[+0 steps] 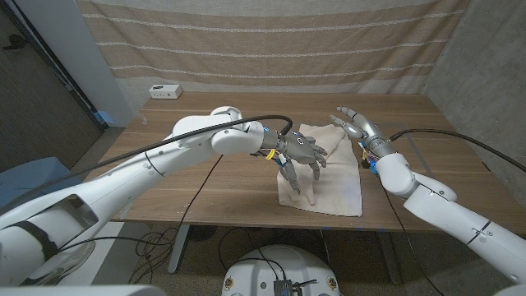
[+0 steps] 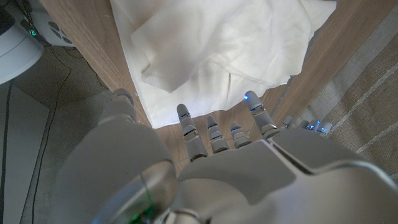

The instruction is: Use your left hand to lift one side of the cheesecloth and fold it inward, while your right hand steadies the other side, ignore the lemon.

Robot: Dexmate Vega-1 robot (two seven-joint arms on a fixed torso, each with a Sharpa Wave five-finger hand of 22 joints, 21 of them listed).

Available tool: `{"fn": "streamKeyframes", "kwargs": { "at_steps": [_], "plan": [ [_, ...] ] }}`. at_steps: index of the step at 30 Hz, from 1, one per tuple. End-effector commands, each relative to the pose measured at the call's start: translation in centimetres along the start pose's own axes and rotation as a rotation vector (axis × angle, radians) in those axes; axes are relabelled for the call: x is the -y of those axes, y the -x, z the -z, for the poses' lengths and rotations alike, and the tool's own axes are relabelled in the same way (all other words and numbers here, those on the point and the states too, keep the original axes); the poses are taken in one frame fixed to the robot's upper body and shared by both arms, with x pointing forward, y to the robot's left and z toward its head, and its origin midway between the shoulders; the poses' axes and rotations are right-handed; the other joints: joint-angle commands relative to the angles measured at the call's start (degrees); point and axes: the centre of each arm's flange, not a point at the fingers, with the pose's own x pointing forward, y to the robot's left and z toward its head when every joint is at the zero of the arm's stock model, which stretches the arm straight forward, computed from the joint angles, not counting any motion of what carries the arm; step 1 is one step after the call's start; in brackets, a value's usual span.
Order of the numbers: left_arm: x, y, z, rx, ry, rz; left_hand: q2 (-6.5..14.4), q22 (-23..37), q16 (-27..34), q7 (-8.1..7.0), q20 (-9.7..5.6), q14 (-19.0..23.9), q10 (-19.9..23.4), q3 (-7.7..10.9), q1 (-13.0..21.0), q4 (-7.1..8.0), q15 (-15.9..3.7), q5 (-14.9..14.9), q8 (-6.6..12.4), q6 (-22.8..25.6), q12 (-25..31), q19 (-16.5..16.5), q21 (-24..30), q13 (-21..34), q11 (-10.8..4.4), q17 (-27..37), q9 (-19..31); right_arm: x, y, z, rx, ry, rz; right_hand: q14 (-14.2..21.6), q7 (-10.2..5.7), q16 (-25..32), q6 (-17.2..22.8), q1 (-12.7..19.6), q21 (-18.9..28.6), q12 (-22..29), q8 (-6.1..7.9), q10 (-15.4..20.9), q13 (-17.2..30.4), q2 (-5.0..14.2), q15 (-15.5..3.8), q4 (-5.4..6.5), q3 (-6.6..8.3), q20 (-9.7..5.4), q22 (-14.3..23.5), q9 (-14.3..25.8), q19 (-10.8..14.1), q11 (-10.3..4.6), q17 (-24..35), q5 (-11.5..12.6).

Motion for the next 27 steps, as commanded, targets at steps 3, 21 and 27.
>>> {"fn": "streamKeyframes", "kwargs": {
  "at_steps": [3, 21, 27],
  "plan": [
    [2.3, -1.2, -1.1, -0.029, -0.173, -0.07, 0.24, -0.03, 0.77, 0.1, -0.45, 0.53, 0.47, 0.31, 3.34, -1.39, -1.5, 1.05, 0.48, 0.1, 0.73, -6.58, -0.19, -0.35, -1.32, -0.51, -0.04, -0.3, 0.8, -0.2, 0.002, 0.002, 0.001, 0.52, 0.07, 0.2, 0.58, 0.04, 0.27, 0.15, 0.16, 0.39, 0.1, 0.67, -0.14, -0.04, 0.23, -0.38, -0.04, 0.12, 0.32, 0.03, 0.15, 0.35],
    [3.9, -4.1, -0.4, 0.019, -0.14, -0.066, 1.66, -0.03, 1.15, 0.05, -0.81, 1.53, 0.84, -0.16, 5.6, -1.07, -2.19, 2.07, -0.02, -2.84, 1.13, -4.63, -0.54, -1.05, -1.88, -0.92, -0.11, 0.2, 0.5, 0.6, -0.01, 0.009, 0.0, 0.59, 0.05, 0.16, 0.53, -0.01, 0.23, 0.09, 0.12, 0.34, 0.09, 0.64, -0.15, -0.21, 0.25, -0.43, -0.04, 0.12, 0.3, 0.04, 0.1, 0.34],
    [4.5, -5.2, -0.5, 0.038, -0.138, -0.054, 2.48, -0.02, 1.09, 0.05, -0.87, 1.36, 0.86, -0.06, 6.25, -0.99, -2.3, 2.26, 0.39, -2.27, 1.21, -4.56, -0.72, -1.21, -2.07, -0.99, -0.06, 0.2, 0.1, 1.0, -0.016, 0.009, -0.007, 0.64, 0.06, 0.16, 0.54, 0.0, 0.23, 0.12, 0.12, 0.44, 0.09, 0.67, -0.13, -0.27, 0.28, -0.39, -0.04, 0.12, 0.31, 0.12, 0.08, 0.35]
  ]
}}
